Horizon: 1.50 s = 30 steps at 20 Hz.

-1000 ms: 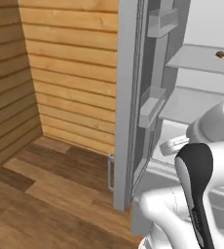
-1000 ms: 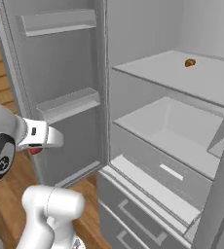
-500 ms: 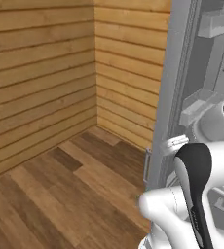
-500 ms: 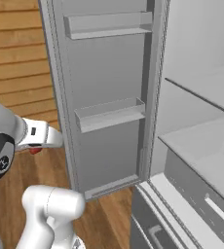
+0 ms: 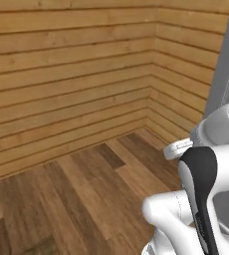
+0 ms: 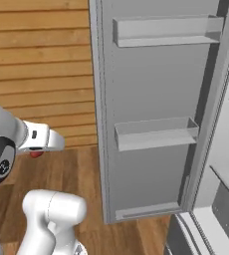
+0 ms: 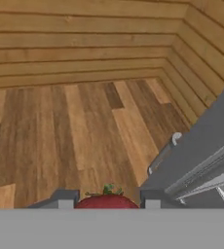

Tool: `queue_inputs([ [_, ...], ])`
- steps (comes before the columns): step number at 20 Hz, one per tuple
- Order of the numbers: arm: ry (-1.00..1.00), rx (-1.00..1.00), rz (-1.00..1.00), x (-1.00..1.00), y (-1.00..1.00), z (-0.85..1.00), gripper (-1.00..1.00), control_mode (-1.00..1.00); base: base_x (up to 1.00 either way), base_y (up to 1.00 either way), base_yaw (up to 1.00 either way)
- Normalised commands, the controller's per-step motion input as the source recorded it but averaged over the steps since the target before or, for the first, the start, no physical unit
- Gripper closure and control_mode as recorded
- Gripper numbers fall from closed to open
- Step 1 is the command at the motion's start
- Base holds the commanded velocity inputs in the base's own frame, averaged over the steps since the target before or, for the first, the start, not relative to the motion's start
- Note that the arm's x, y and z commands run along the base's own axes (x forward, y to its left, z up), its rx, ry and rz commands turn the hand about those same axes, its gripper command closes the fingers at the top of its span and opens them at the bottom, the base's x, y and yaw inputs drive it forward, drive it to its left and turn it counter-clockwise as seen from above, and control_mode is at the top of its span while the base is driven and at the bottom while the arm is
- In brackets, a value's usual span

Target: Take the strawberry from the fridge and place it on top of the pancake, located on the dining counter.

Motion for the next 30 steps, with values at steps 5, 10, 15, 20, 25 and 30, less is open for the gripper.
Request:
queue_inputs([
  [5, 0.00, 0.00, 0.00, 0.00, 0.00, 0.00, 1.00, 1.00, -0.26, 1.00, 0.44],
  [10, 0.00, 0.00, 0.00, 0.00, 0.00, 0.00, 1.00, 1.00, 0.00, 1.00, 0.24],
  [15, 0.00, 0.00, 0.00, 0.00, 0.00, 0.00, 1.00, 1.00, 0.26, 0.87, 0.31],
  [20, 0.00, 0.00, 0.00, 0.00, 0.00, 0.00, 1.00, 1.00, 1.00, 0.67, 0.40],
  [25, 0.00, 0.00, 0.00, 0.00, 0.00, 0.00, 1.00, 1.00, 1.00, 0.19, 0.04],
  [30, 0.00, 0.00, 0.00, 0.00, 0.00, 0.00, 1.00, 1.00, 1.00, -0.03, -0.16],
])
